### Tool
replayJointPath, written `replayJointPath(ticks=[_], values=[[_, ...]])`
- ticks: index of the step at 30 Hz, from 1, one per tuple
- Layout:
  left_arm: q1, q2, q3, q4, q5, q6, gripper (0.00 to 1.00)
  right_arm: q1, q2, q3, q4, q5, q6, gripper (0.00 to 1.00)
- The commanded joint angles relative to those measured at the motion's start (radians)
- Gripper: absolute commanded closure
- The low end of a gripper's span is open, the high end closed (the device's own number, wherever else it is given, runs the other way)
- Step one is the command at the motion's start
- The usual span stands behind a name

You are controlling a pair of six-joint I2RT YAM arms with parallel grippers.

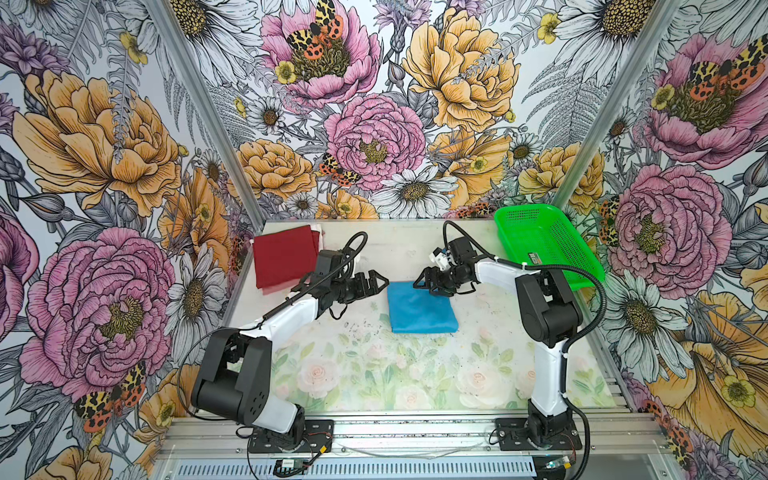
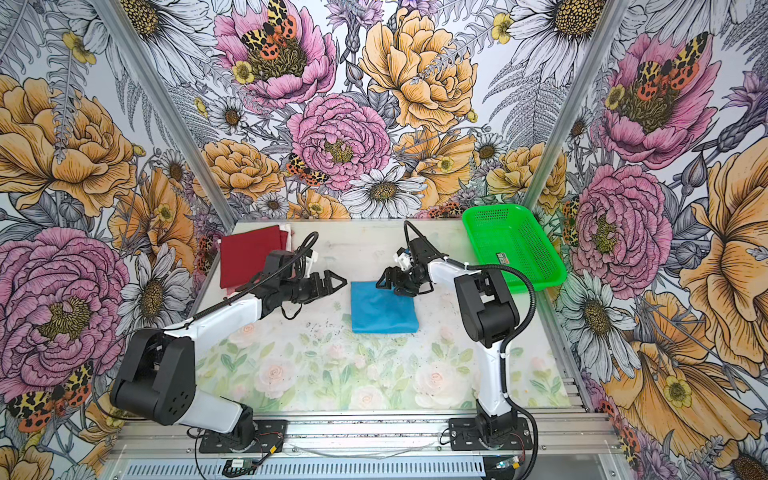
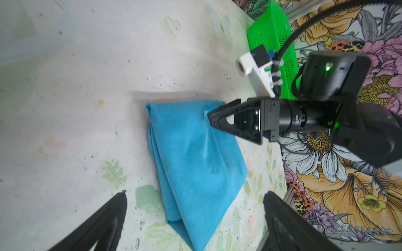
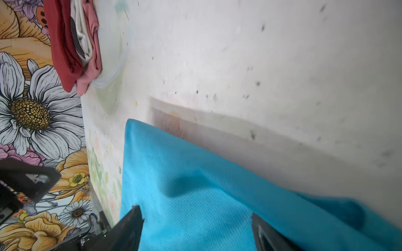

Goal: Fold and stack the t-shirts

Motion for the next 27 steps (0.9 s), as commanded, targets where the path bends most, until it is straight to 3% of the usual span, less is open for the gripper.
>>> replayJointPath(ticks=[1,7,10,14,19,27], values=[[-0.068,-0.074,-0.064,-0.034,-0.028,-0.006,0.01,-0.034,0.051,0.040,0.049,0.048,0.006,0.19],[-0.212,-0.101,-0.124,0.106,-0.012,-0.065,0.02,-0.043,0.064,0.030,0.055,0.031,0.000,0.19],[-0.246,-0.063,-0.121,0.249,0.005,-0.118,0.10,-0.045,0.085,0.021,0.060,0.017,0.010,0.19],[-0.264,0.051,-0.070,0.391,0.019,-0.160,0.30,-0.043,0.075,-0.029,0.101,0.015,0.029,0.19],[-0.291,0.245,0.050,0.483,0.077,-0.203,0.73,-0.044,0.064,-0.066,0.125,0.022,0.041,0.19],[-0.369,0.429,0.083,0.548,0.040,-0.235,0.97,-0.046,0.078,-0.065,0.140,0.026,0.055,0.19]])
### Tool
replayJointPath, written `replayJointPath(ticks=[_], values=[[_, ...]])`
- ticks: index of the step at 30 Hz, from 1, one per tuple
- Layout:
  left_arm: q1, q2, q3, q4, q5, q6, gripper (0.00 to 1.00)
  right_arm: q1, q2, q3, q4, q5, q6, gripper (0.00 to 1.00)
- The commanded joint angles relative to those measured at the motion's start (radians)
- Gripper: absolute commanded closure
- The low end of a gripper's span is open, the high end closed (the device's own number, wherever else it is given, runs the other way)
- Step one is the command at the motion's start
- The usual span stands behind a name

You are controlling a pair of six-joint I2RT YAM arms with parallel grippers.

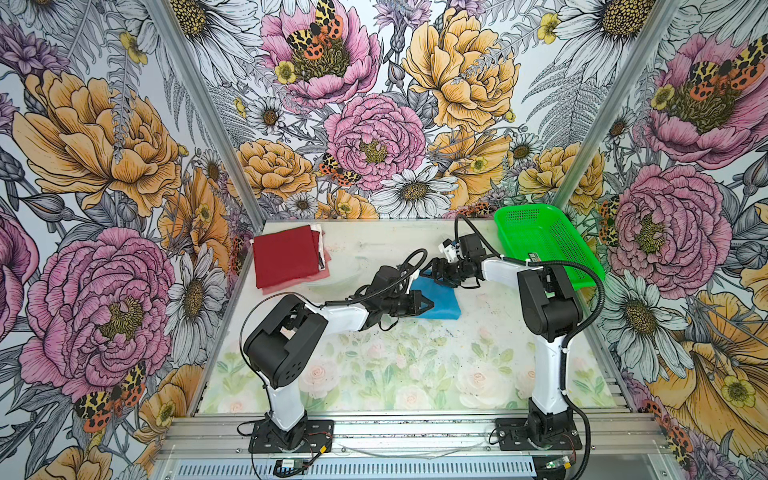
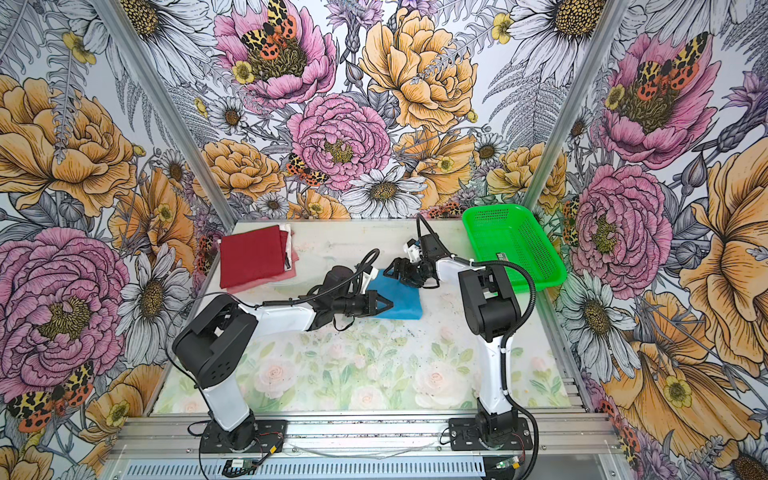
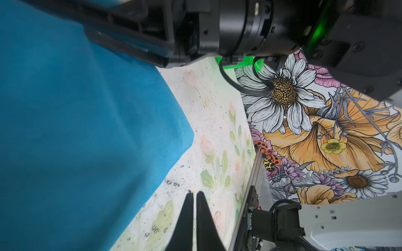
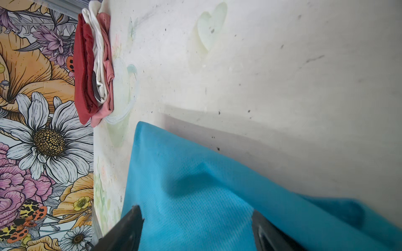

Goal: Fold and stack the t-shirts

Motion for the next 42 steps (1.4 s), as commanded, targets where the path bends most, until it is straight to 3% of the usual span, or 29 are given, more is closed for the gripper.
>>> replayJointPath(ticks=[1,9,13,19,26,32,36,42], values=[[-0.003,0.050,-0.034,0.093,-0.008,-0.034,0.98,0.004,0.052,-0.034,-0.020,0.058,0.011,0.19],[0.115,0.153,-0.257,0.396,0.021,-0.152,1.00,-0.001,0.051,-0.051,-0.019,0.064,-0.007,0.19],[0.154,0.120,-0.341,0.428,0.004,-0.159,1.00,-0.009,0.047,-0.060,-0.019,0.064,-0.012,0.19],[0.148,-0.032,-0.340,0.265,-0.040,-0.091,1.00,-0.010,0.019,-0.060,-0.019,0.046,-0.018,0.19],[0.098,-0.105,-0.185,0.113,-0.054,-0.044,1.00,-0.009,-0.010,-0.069,-0.021,0.043,-0.024,0.19],[0.106,-0.016,-0.031,-0.013,-0.089,0.015,1.00,-0.009,-0.006,-0.081,-0.021,0.045,-0.025,0.19],[0.118,0.078,-0.003,-0.087,-0.122,0.032,1.00,-0.008,-0.012,-0.086,-0.022,0.048,-0.028,0.19],[0.148,0.081,-0.032,-0.260,-0.223,0.065,1.00,-0.012,-0.028,-0.088,-0.024,0.048,-0.039,0.19]])
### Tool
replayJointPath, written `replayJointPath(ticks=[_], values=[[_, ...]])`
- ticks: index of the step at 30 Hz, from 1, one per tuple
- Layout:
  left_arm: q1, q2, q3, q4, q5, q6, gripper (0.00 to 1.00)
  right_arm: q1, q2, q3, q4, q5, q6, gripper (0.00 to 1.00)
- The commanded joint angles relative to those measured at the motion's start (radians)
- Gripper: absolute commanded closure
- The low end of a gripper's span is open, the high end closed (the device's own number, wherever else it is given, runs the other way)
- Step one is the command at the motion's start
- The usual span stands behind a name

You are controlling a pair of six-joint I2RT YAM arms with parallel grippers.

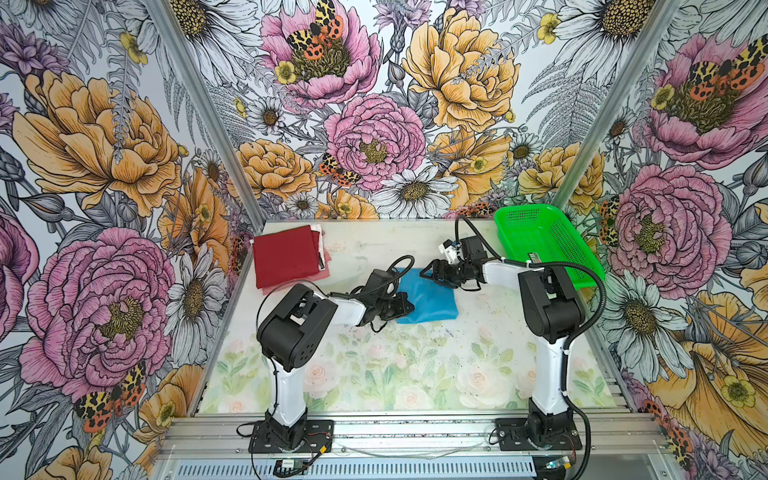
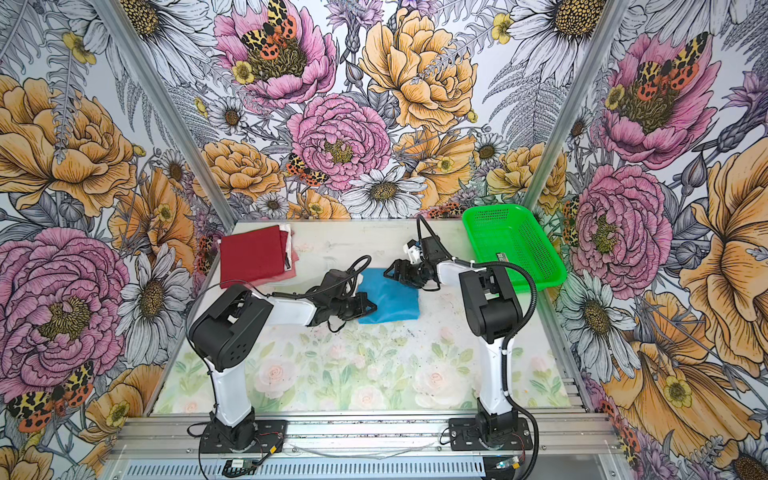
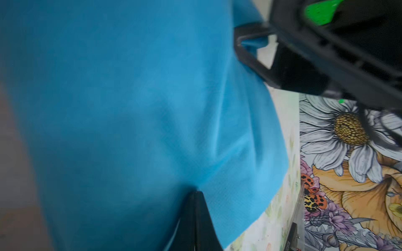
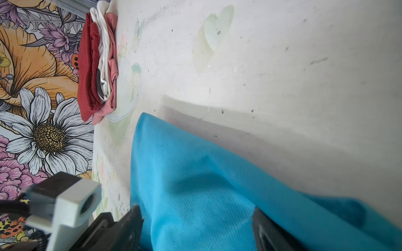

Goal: Fold and stack the t-shirts

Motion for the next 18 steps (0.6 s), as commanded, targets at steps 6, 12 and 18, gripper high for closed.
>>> replayJointPath(ticks=[6,12,18], values=[[0.069,-0.173,-0.037,-0.190,-0.070,0.109,0.92,-0.004,-0.126,-0.072,-0.092,0.077,-0.023,0.18],[0.095,-0.180,0.080,-0.335,-0.038,0.209,0.39,-0.004,-0.250,-0.107,-0.208,0.218,-0.061,0.18],[0.112,-0.048,0.205,-0.425,-0.042,0.274,0.20,0.010,-0.287,-0.072,-0.464,0.513,-0.141,0.18]])
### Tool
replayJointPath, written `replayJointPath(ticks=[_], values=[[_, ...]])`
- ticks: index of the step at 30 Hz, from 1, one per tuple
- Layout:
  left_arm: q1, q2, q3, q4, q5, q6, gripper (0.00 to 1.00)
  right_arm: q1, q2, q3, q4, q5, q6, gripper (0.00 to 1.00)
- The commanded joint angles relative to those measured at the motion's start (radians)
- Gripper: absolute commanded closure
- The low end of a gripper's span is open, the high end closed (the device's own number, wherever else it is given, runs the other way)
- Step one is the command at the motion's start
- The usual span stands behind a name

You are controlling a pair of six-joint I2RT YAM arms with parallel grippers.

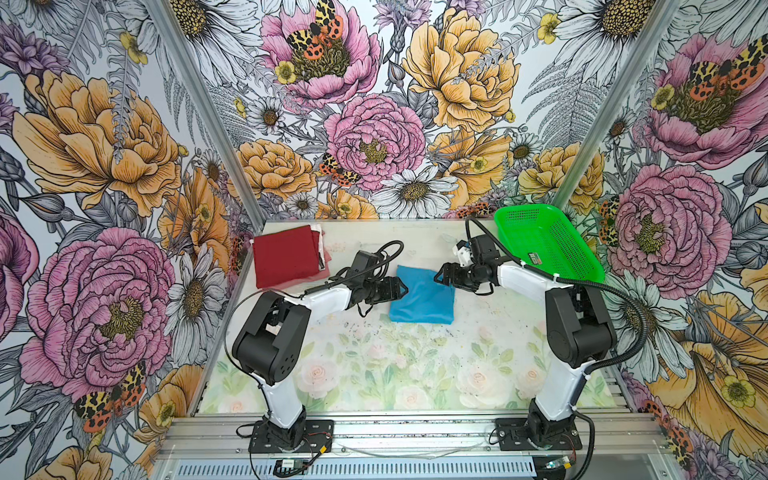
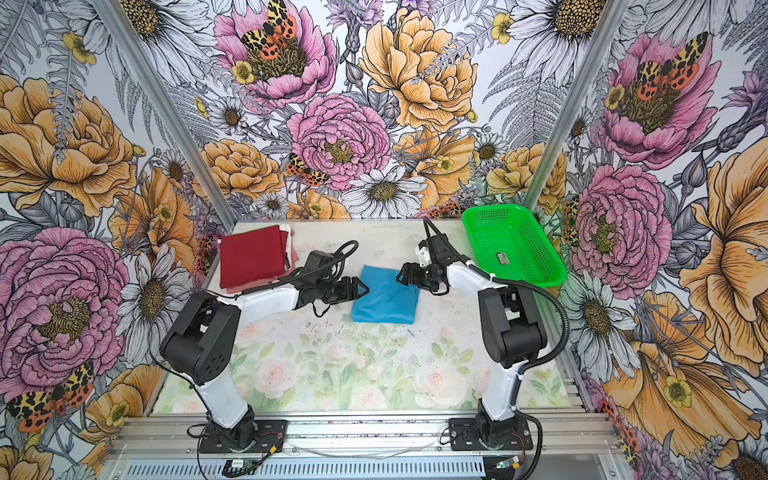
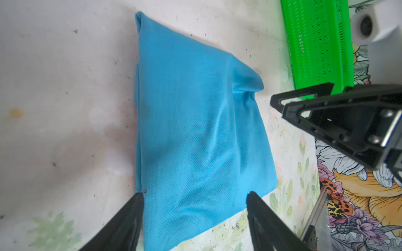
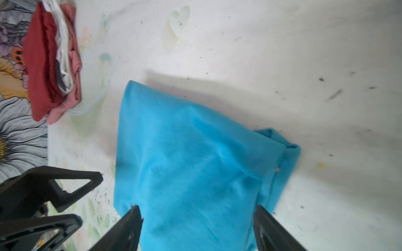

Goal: Fold and stack the t-shirts

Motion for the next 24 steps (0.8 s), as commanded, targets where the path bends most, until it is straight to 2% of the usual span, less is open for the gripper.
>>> replayJointPath(ticks=[1,3,9,13,18,24], values=[[0.017,0.095,0.061,-0.098,-0.005,0.070,0.19,0.012,-0.020,0.034,-0.198,0.242,-0.068,0.17],[0.021,0.125,0.091,-0.107,-0.007,0.077,0.16,0.025,-0.018,0.041,-0.246,0.301,-0.084,0.17],[0.019,0.200,0.175,-0.143,0.010,0.095,0.09,0.062,0.029,0.051,-0.284,0.361,-0.098,0.17],[0.001,0.217,0.205,-0.184,-0.002,0.113,0.01,0.098,0.090,0.088,-0.322,0.397,-0.111,0.17],[-0.026,0.264,0.259,-0.272,-0.027,0.128,0.01,0.121,0.140,0.109,-0.332,0.412,-0.112,0.17],[-0.096,0.350,0.379,-0.412,-0.137,0.133,0.01,0.135,0.160,0.114,-0.331,0.403,-0.106,0.17]])
